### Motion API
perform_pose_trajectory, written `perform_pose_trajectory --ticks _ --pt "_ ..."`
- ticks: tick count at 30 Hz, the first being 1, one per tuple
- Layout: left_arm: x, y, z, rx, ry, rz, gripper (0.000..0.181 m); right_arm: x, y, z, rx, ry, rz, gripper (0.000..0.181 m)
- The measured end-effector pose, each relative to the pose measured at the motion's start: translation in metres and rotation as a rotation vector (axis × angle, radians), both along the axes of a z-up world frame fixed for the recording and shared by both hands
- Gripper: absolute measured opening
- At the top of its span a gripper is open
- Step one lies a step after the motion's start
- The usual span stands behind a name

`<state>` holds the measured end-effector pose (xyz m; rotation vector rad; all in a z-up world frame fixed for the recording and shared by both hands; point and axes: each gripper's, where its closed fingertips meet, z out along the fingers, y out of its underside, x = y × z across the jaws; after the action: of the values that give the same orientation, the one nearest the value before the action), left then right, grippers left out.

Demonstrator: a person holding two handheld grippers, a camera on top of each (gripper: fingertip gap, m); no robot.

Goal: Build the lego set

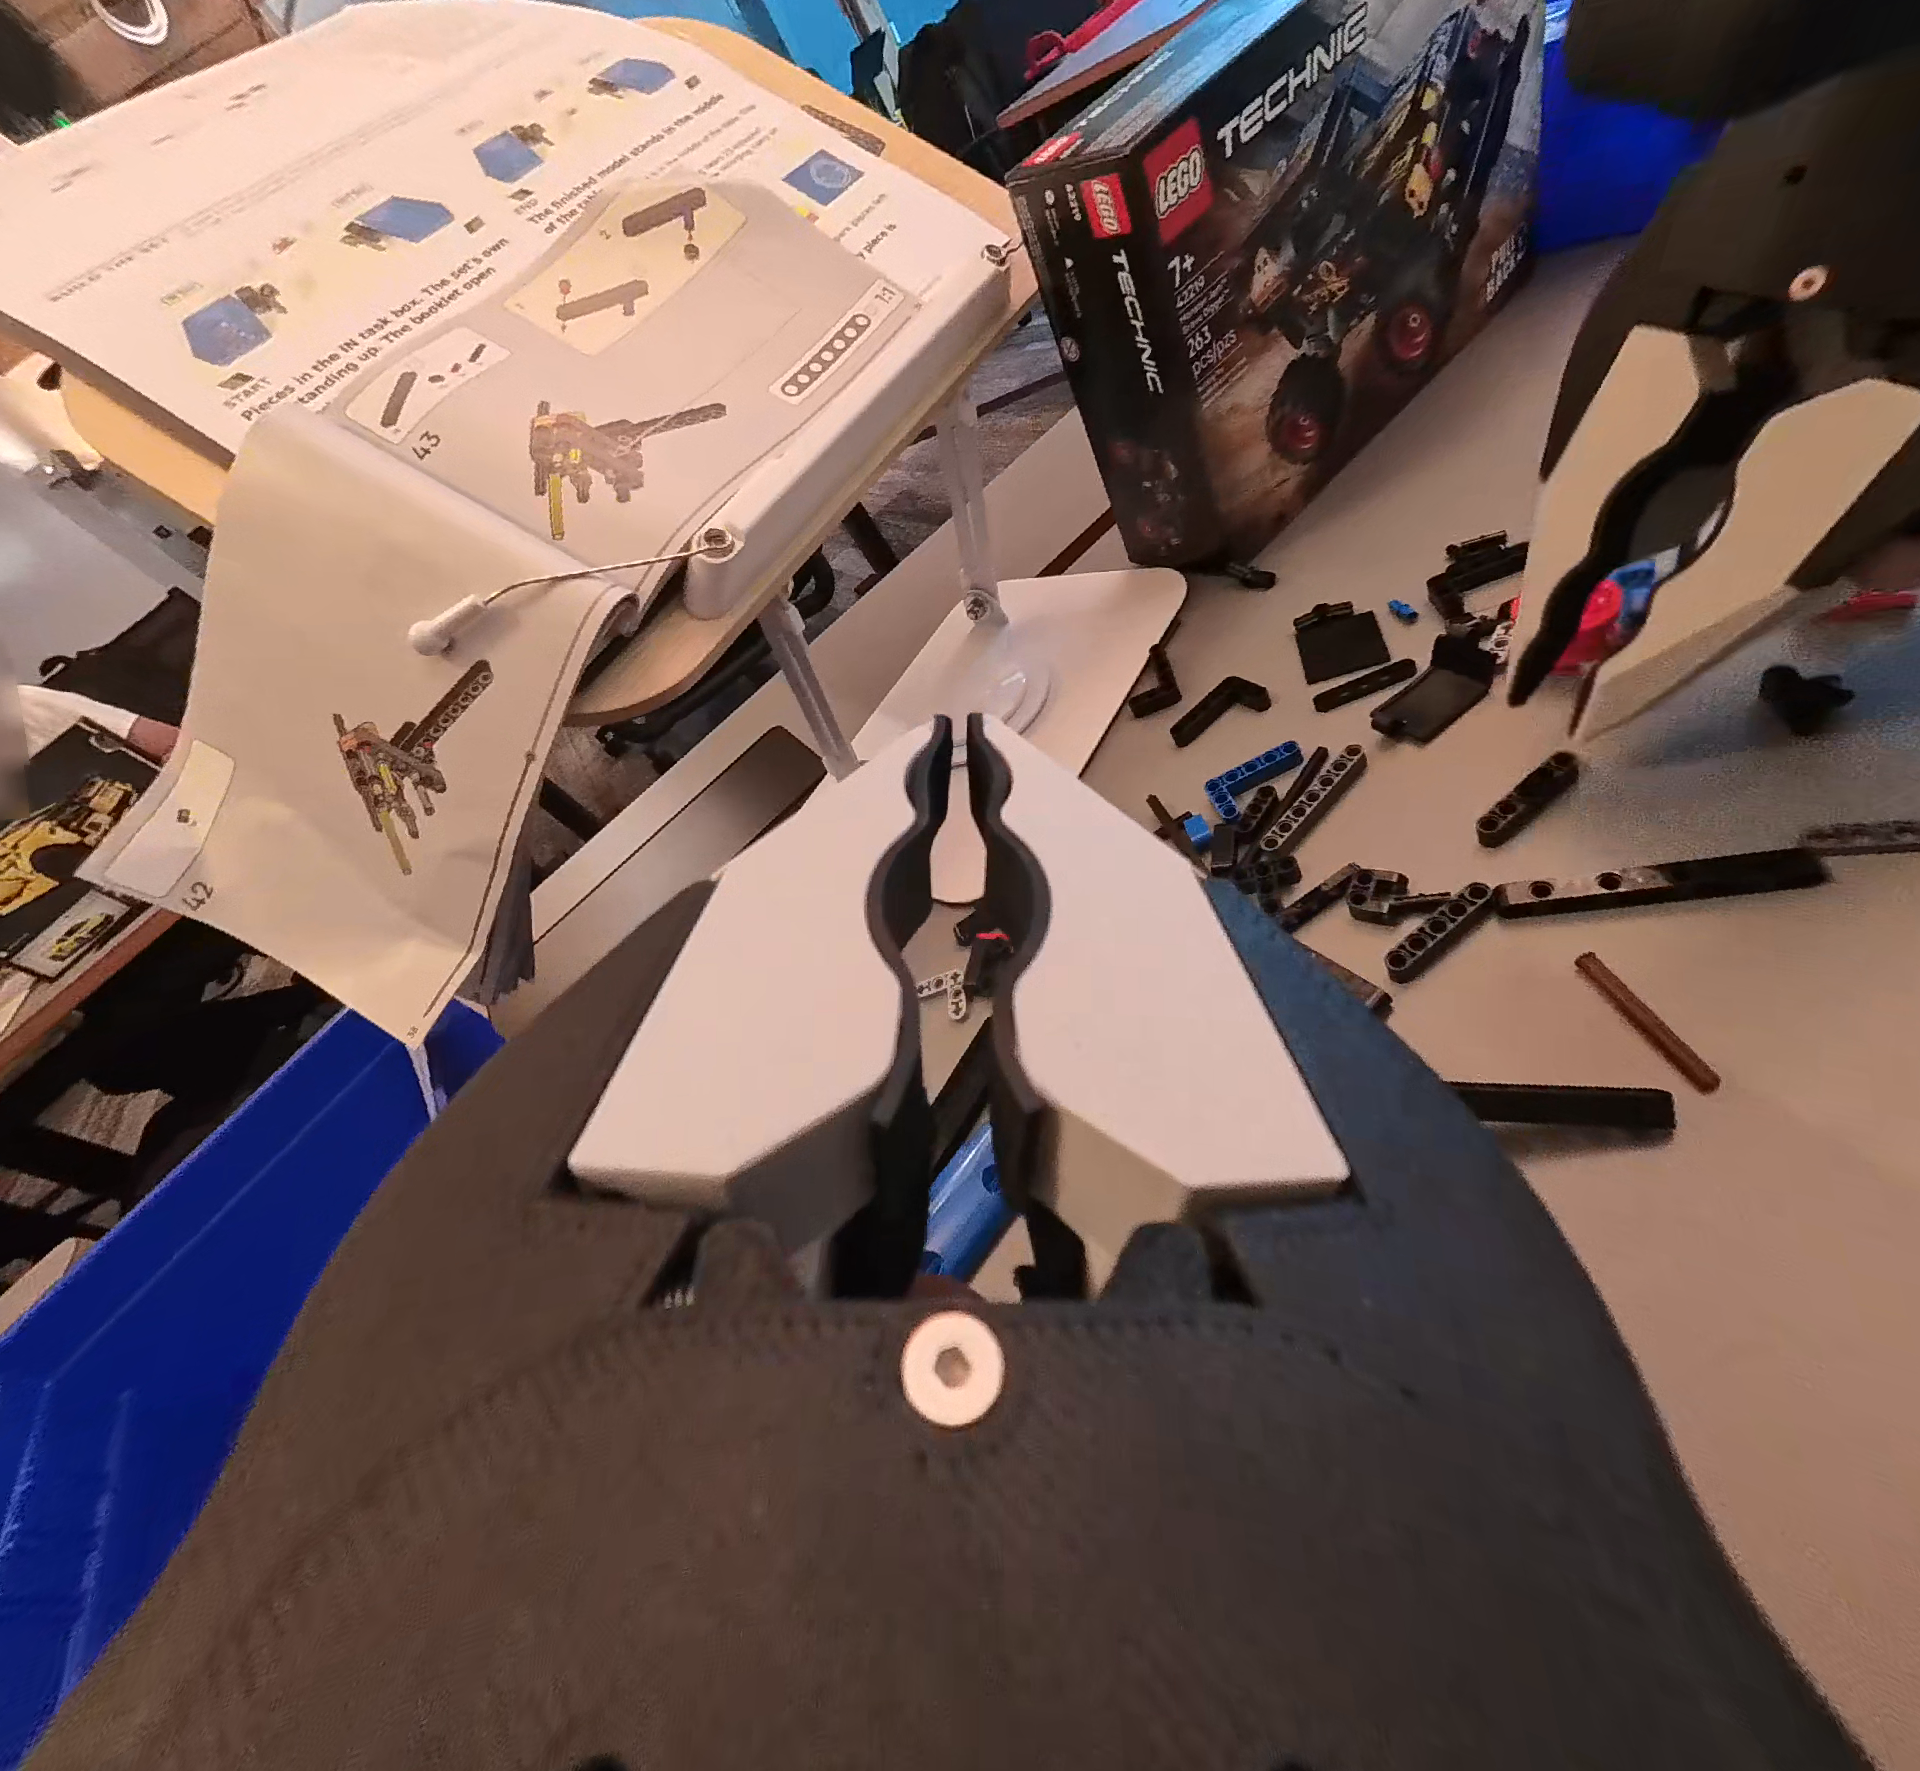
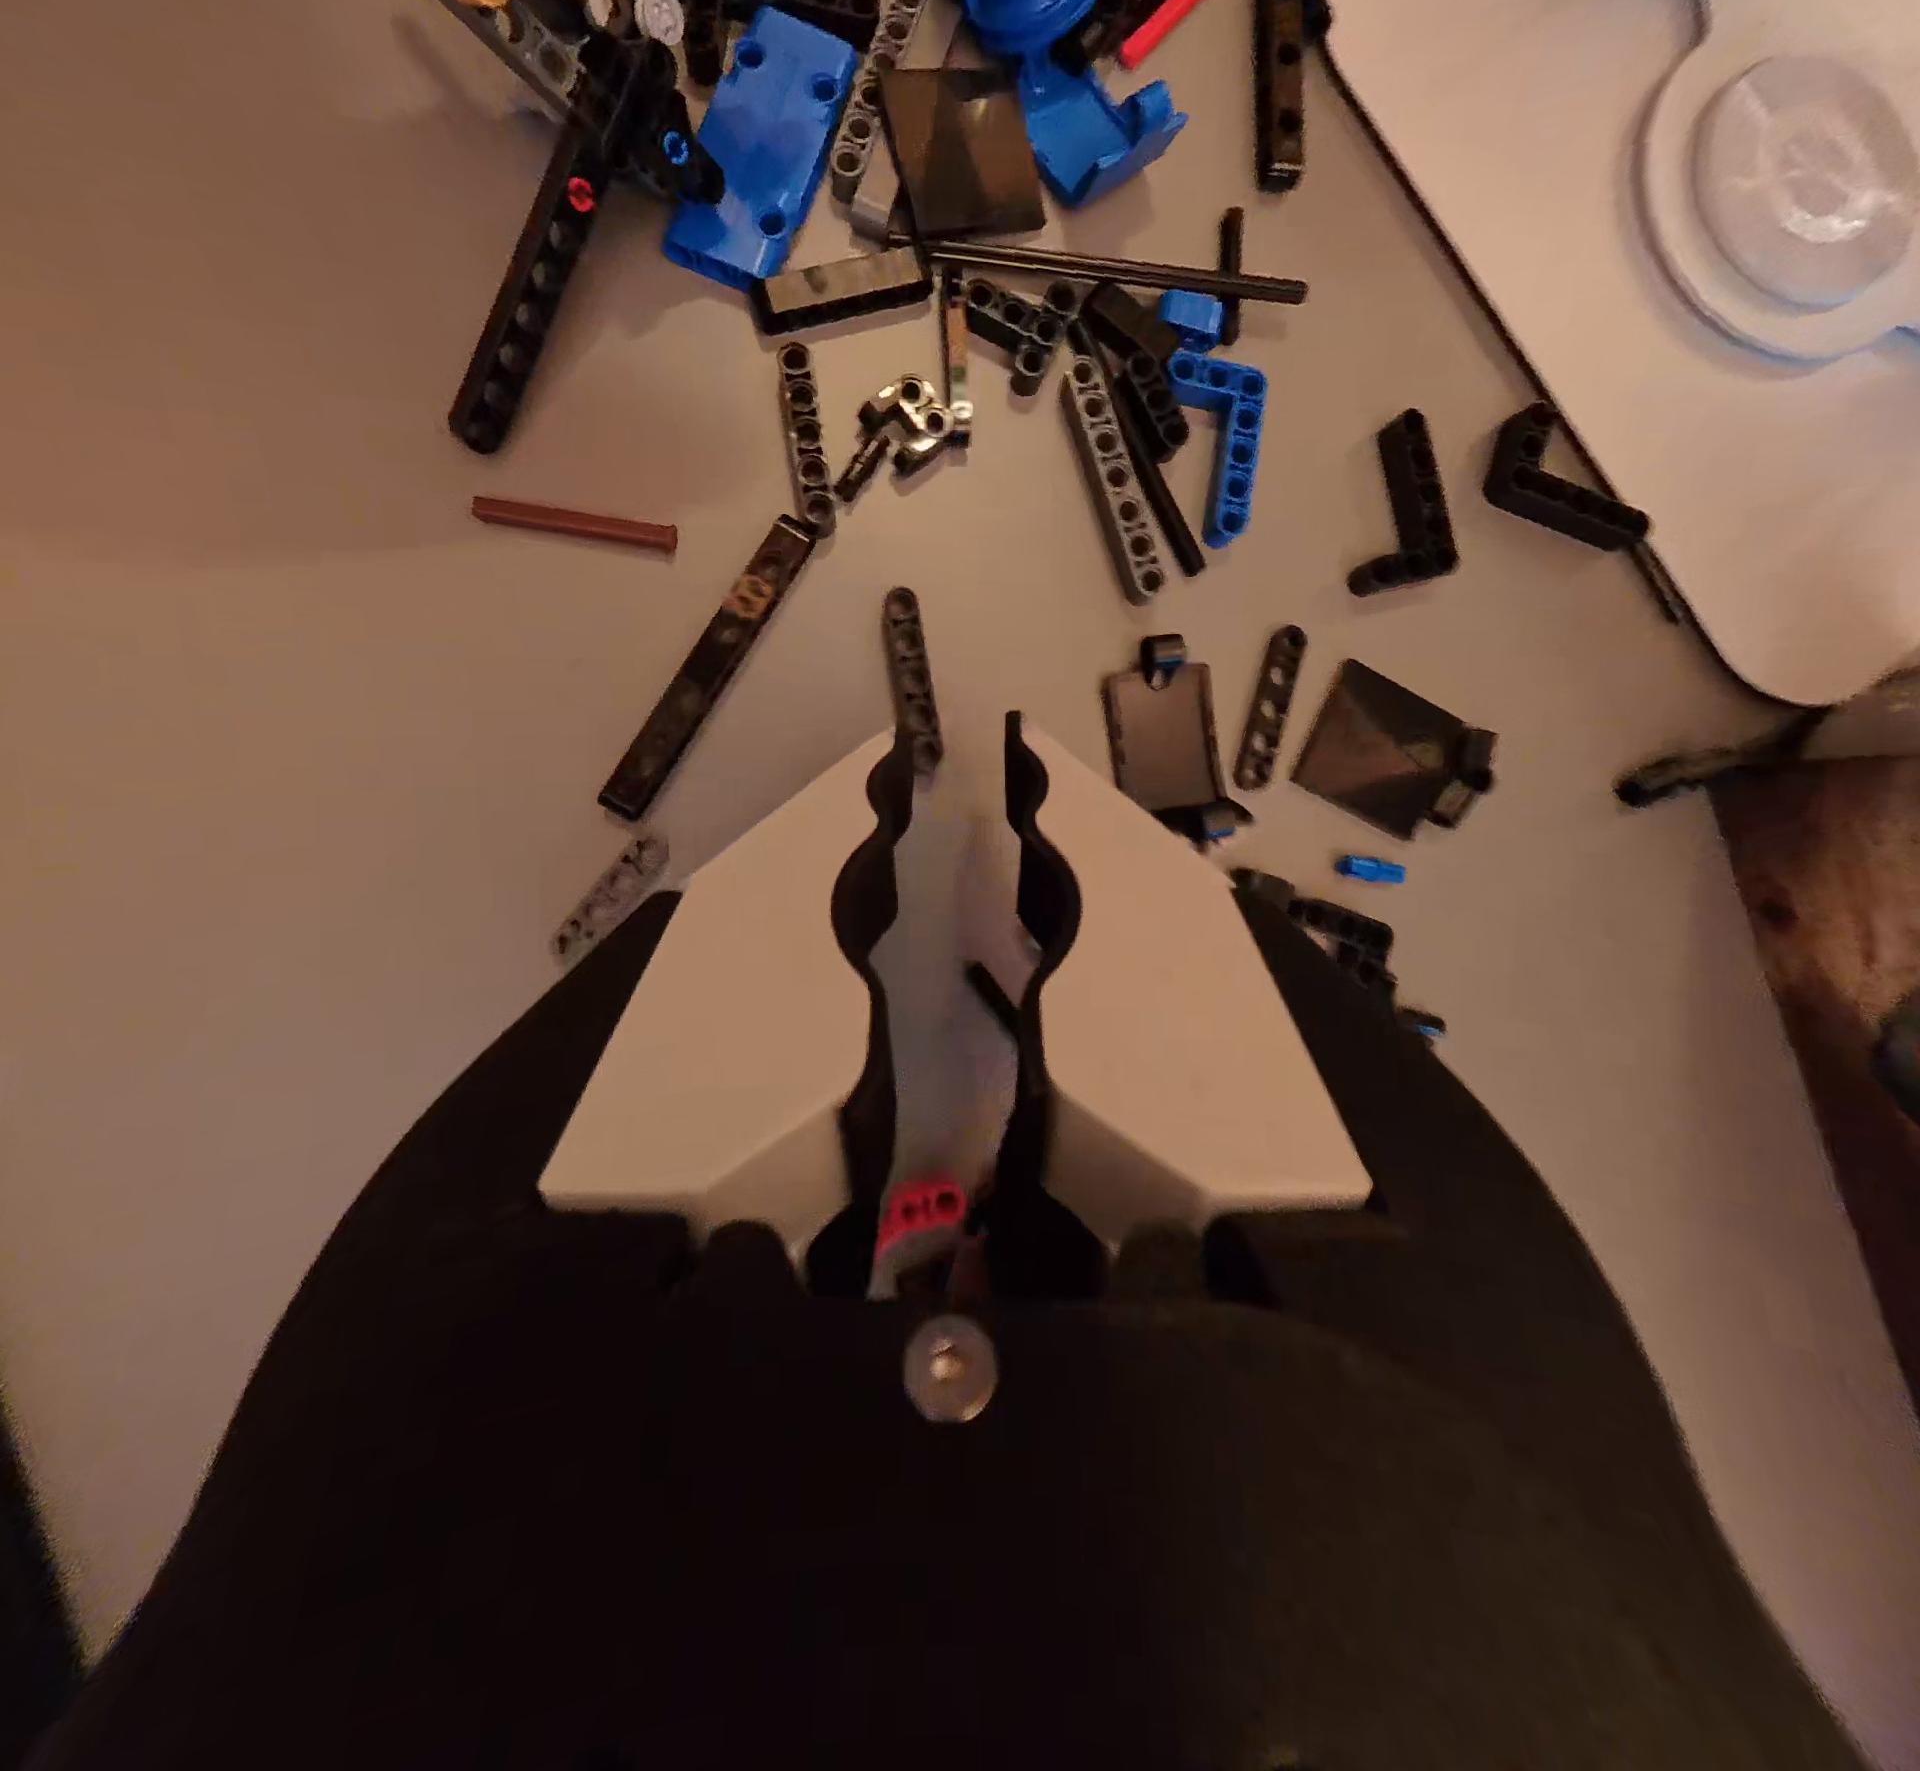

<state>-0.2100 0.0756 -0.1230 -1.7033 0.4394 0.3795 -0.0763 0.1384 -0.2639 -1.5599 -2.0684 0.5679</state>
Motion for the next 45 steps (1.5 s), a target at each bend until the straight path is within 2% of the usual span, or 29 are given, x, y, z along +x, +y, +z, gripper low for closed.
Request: perform_pose_trajectory --ticks 6,11,18,23,28,31,36,41,45 --pt "-0.003 0.001 -0.002 -0.007 -0.022 0.021 0.001 0.017 0.011 0.022 -0.014 0.055 -0.04 0.013" --pt "-0.002 0.003 -0.004 -0.014 -0.029 0.024 0.002 0.008 0.013 0.026 -0.01 0.094 -0.023 0.016" --pt "-0.005 0.005 -0.009 -0.024 -0.048 0.023 0.002 -0.042 0.02 0.008 0.082 0.017 0.046 0.02" --pt "-0.005 0.006 -0.01 -0.025 -0.047 0.023 0.002 -0.057 0.026 -0.016 0.054 -0.08 0.061 0.02" --pt "-0.004 0.005 -0.007 -0.018 -0.053 0.019 0.001 -0.058 0.023 -0.022 0.034 -0.103 0.082 0.005" --pt "-0.004 0.005 -0.007 -0.018 -0.052 0.017 0.002 -0.054 0.023 -0.015 0.026 -0.085 0.072 0.005" --pt "-0.003 0.005 -0.006 -0.015 -0.057 0.014 0.002 -0.033 0.016 0.014 0.042 -0.036 0.061 0.004" --pt "0.003 0.005 -0.006 -0.013 -0.081 -0.009 0.009 0.005 -0.019 0.037 0.026 -0.008 0.106 0.005" --pt "0.006 0.006 -0.009 -0.026 -0.07 -0.018 0.014 0.036 -0.05 0.035 -0.005 -0.019 0.134 0.004"
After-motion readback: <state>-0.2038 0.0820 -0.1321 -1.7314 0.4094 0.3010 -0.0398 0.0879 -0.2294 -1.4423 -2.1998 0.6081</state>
